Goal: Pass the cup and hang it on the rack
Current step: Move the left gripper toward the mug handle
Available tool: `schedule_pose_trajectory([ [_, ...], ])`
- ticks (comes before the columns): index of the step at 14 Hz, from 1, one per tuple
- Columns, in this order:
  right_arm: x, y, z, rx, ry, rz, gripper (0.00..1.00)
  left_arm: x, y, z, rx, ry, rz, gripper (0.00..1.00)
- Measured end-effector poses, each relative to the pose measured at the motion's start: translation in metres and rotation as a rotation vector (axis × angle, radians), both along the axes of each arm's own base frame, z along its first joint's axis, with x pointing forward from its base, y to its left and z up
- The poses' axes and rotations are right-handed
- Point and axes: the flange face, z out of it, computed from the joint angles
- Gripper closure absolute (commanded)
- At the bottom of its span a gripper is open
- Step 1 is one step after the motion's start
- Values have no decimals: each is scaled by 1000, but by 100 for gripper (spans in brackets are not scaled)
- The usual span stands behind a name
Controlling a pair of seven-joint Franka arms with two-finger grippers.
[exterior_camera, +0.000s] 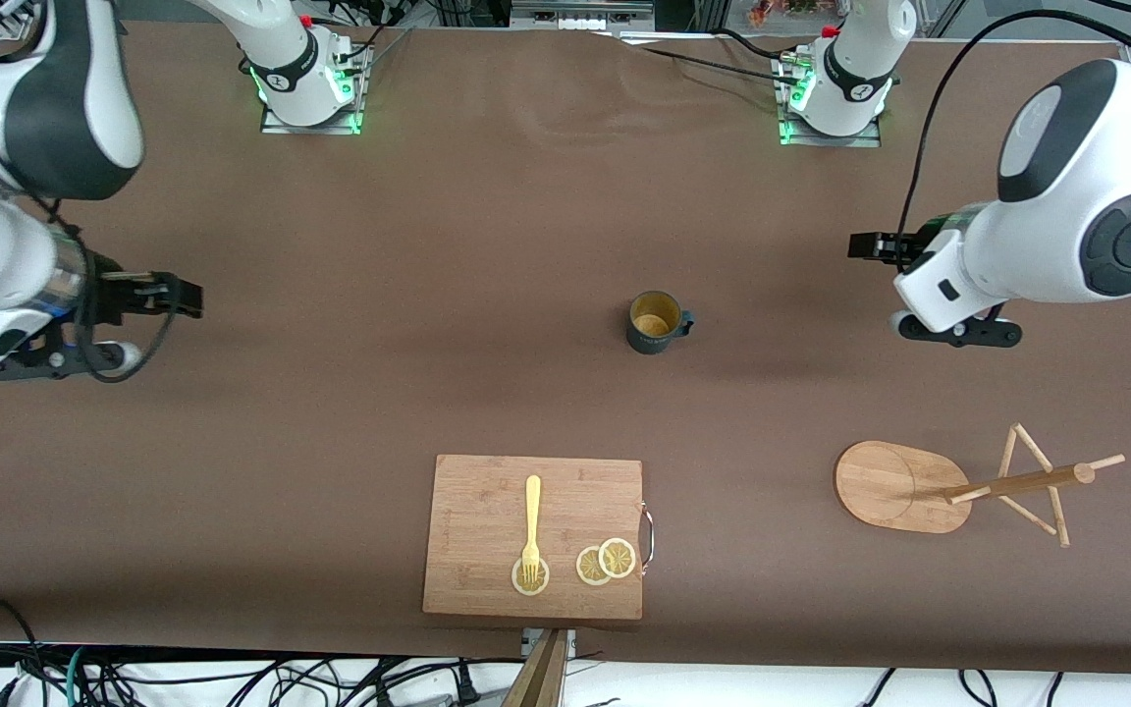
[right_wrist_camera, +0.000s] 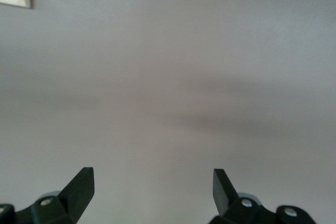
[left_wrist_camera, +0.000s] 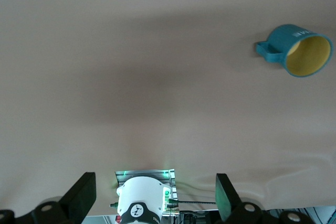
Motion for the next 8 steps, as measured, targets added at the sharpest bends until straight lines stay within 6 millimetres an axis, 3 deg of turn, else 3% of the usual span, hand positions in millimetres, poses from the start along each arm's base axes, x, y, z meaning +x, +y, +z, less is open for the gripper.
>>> schedule_pose_trajectory([
  [2, -5, -30, 12, 15, -7, 3, 0, 2, -9, -2, -8, -25, -11, 0],
  [8, -51, -76, 61, 92, -13, -53, 0, 31, 0, -29, -49, -117, 28, 0],
])
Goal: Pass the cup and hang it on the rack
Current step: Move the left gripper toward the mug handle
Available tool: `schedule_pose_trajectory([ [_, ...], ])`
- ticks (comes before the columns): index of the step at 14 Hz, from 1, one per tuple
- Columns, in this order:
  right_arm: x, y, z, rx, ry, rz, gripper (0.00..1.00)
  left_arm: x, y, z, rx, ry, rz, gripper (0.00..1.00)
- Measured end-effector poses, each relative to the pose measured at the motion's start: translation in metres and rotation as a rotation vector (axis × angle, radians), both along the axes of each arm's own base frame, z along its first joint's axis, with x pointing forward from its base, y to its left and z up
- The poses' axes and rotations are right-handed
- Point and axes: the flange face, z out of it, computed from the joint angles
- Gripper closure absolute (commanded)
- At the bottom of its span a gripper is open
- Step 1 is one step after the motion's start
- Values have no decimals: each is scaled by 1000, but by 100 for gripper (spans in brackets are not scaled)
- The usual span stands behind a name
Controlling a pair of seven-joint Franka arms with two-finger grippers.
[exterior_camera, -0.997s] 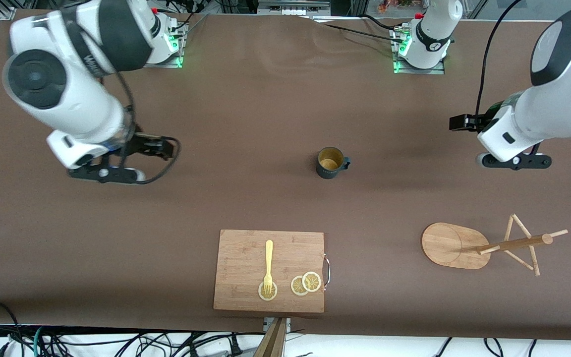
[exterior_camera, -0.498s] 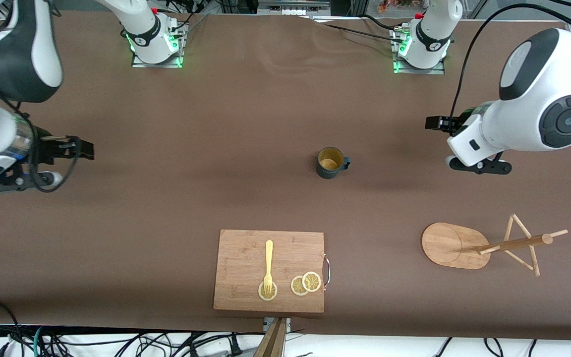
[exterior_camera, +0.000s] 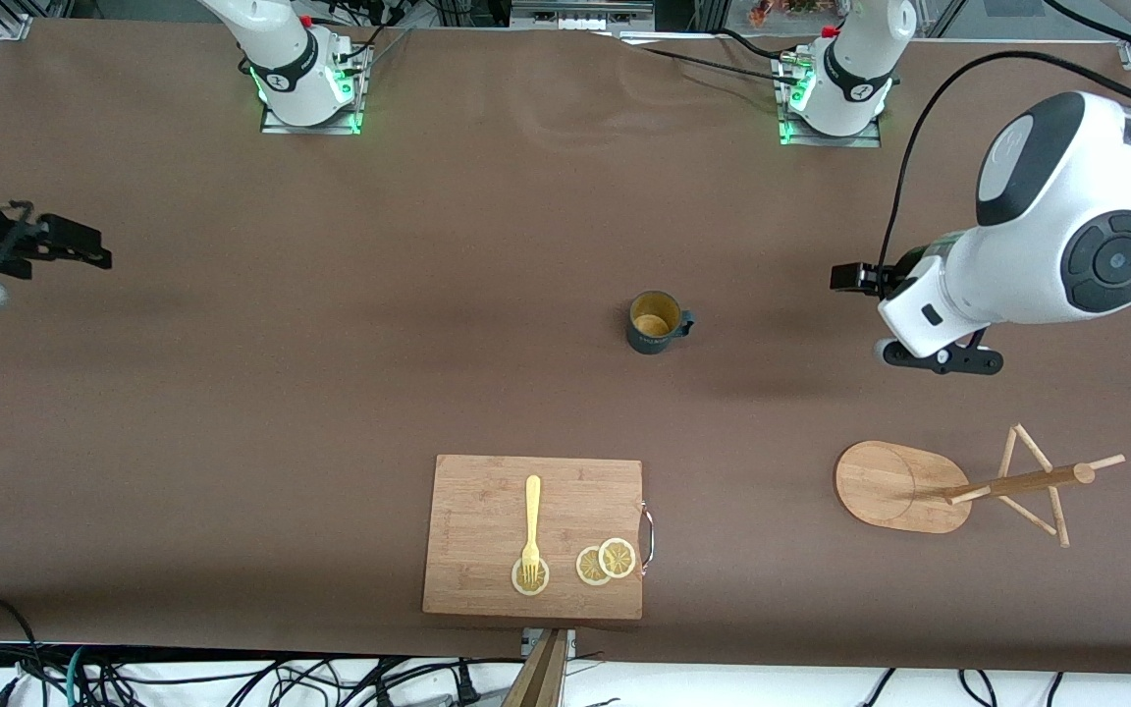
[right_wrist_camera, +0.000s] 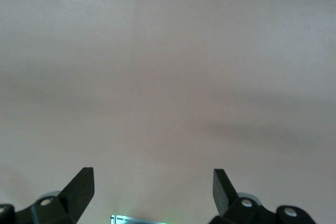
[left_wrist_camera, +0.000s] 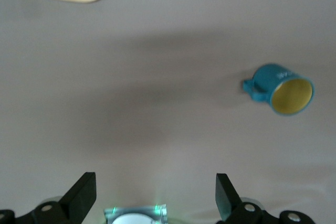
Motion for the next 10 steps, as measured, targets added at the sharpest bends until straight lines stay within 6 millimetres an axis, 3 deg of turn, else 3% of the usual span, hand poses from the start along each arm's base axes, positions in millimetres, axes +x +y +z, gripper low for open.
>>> schedule_pose_trajectory([
  [2, -16, -9, 6, 3, -4, -16, 0, 7, -6, -20, -21, -63, -2, 0],
  [5, -26, -11, 17, -8, -11, -18, 0, 6, -29, -66, -109, -161, -62, 0],
  [10, -32, -5, 17, -14, 31, -5, 0, -18, -51, -140, -303, -337, -229, 0],
])
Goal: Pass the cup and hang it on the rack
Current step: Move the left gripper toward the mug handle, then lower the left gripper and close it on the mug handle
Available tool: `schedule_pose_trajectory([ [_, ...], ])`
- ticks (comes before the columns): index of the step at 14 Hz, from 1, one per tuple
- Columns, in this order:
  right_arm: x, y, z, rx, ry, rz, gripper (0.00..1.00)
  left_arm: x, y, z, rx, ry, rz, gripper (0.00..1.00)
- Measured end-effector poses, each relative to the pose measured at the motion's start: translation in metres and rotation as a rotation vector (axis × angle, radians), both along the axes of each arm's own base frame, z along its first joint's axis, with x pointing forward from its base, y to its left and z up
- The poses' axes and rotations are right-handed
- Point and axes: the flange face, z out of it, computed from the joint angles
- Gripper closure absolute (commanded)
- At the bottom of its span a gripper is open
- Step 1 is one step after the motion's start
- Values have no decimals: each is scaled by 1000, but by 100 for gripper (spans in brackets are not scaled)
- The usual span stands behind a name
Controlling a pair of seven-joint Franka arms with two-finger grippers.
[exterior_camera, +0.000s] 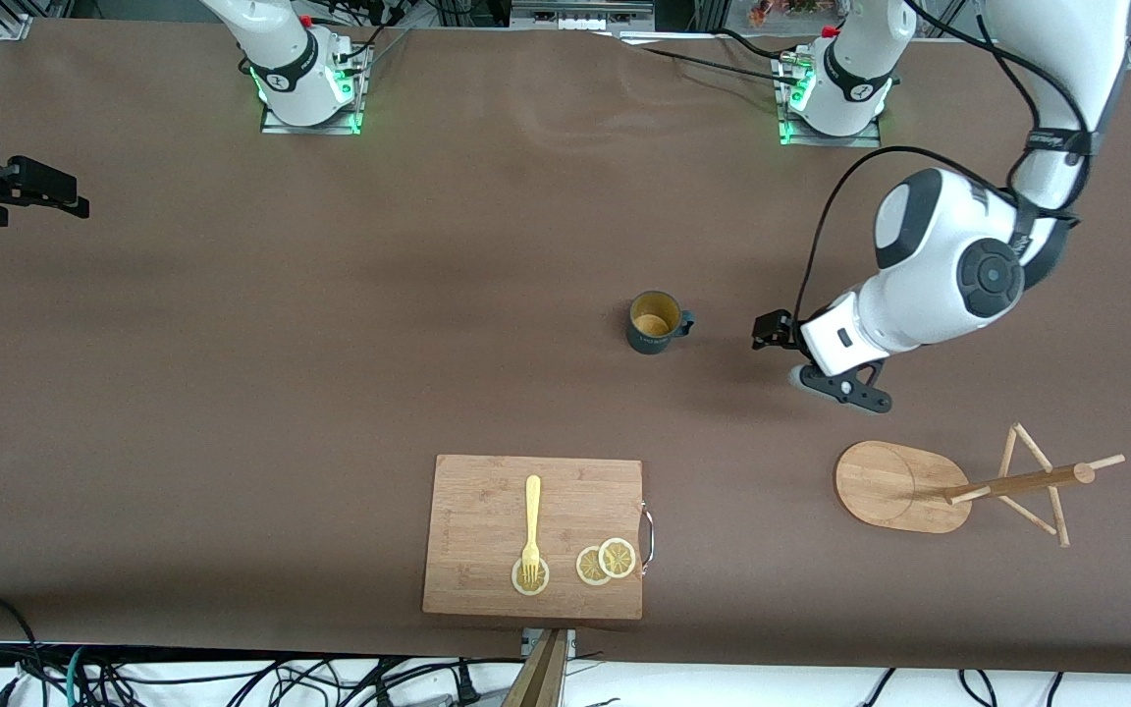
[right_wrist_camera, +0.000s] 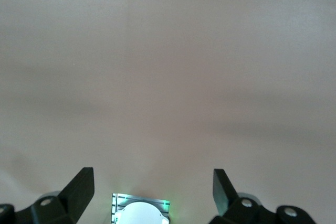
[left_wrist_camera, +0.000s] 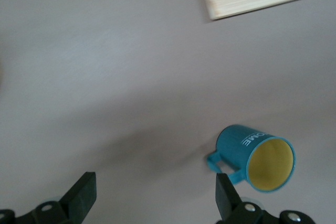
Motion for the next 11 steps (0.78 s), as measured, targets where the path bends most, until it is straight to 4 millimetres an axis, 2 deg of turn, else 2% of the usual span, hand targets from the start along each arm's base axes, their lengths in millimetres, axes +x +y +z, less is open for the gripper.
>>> schedule_pose_trajectory([
  [3, 1, 1, 2, -2, -6, 2, 0, -33, -11, -35, -97, -103, -128, 0],
  [7, 1, 1, 2, -3, -7, 2, 0, -56, -11, -55, -199, -196, -294, 0],
  [9, 1, 0, 2, -7, -7, 1, 0, -64, -8, -65, -241, -232, -374, 0],
  [11, 1, -3, 2, -9, -6, -3, 0, -72, 7, -78, -279, -276, -448, 0],
])
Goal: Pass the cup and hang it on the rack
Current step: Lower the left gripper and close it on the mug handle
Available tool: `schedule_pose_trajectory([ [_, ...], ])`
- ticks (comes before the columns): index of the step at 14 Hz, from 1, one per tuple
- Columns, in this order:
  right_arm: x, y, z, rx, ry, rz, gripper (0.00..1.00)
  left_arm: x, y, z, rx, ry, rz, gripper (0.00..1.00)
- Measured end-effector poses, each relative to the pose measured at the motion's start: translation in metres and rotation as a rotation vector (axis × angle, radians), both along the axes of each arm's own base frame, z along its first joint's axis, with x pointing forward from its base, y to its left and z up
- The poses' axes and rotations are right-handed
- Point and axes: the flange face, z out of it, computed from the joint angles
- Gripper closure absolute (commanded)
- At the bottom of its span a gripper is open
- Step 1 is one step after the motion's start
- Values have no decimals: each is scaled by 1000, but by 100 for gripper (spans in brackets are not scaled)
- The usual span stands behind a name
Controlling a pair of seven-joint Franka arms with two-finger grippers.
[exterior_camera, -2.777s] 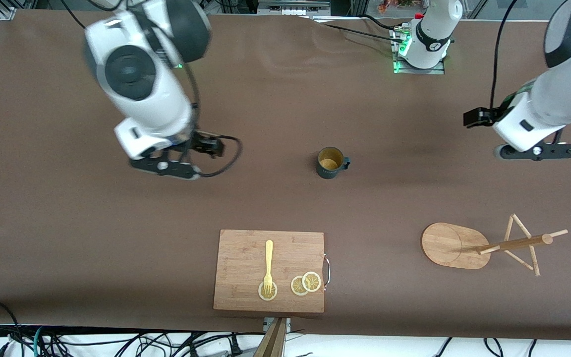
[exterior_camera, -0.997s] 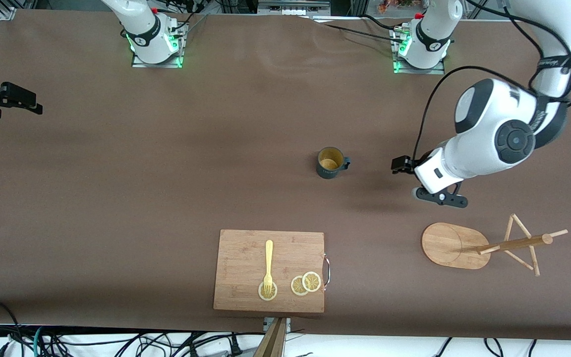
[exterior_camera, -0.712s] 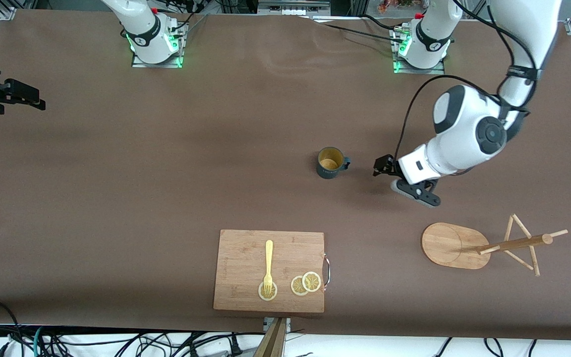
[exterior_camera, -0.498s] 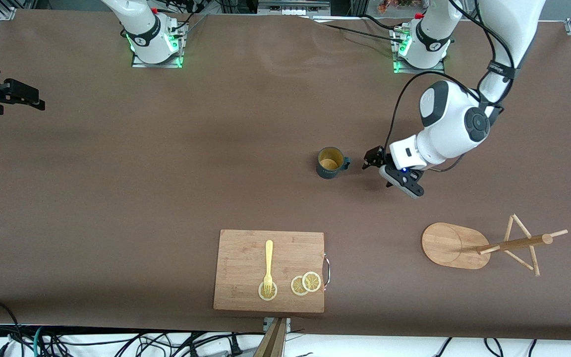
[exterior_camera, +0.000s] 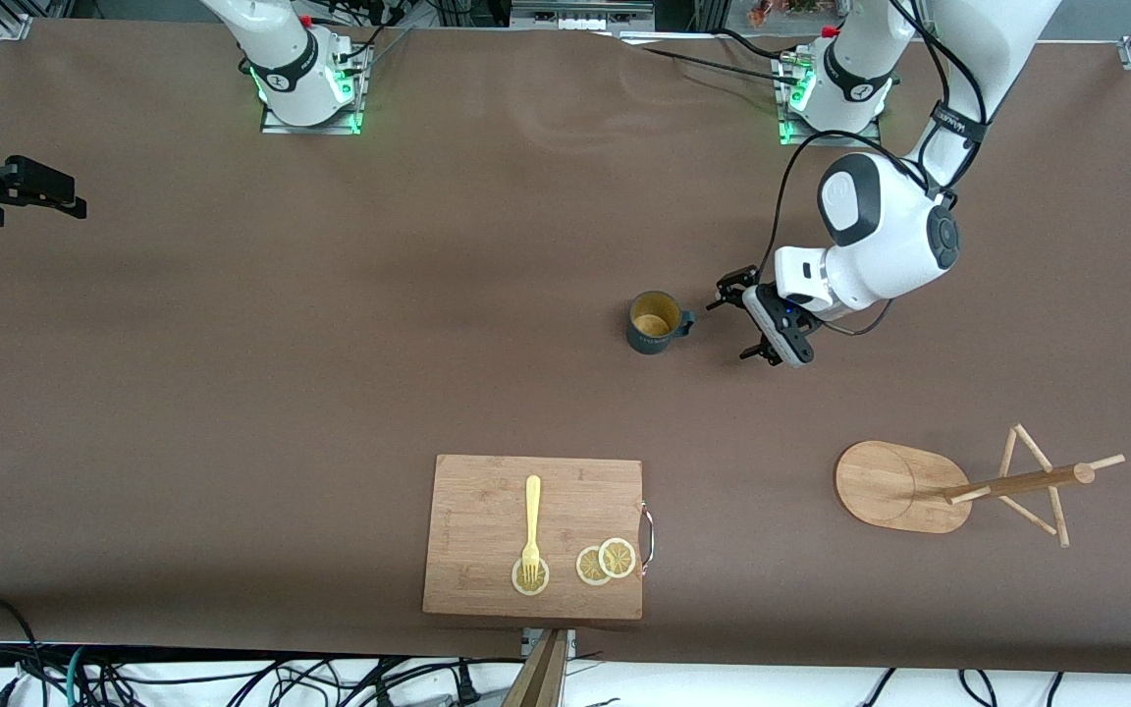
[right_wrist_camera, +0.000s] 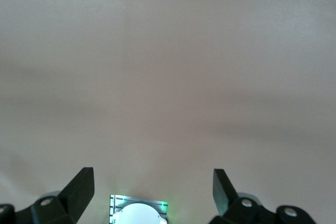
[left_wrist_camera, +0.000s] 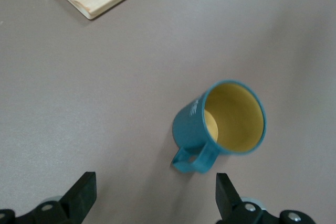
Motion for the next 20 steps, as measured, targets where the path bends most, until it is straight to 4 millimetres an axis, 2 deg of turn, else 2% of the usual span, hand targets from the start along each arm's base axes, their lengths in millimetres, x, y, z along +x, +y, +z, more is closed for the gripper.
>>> schedule_pose_trajectory([
  [4, 0, -5, -1, -1, 1, -8, 0, -15, 35, -39, -117, -124, -128, 0],
  [7, 0, -5, -1, -3, 2, -9, 0, -26, 44, -71, -238, -203, -198, 0],
  [9, 0, -6, -1, -12, 3, -8, 0, -31, 40, -80, -290, -231, -223, 0],
  [16, 0, -25, -6, -17, 14, -42, 0, -32, 16, -77, -357, -283, -269, 0],
  [20, 0, -26, -7, -17, 16, -42, 0, -31, 10, -105, -400, -349, -315, 0],
])
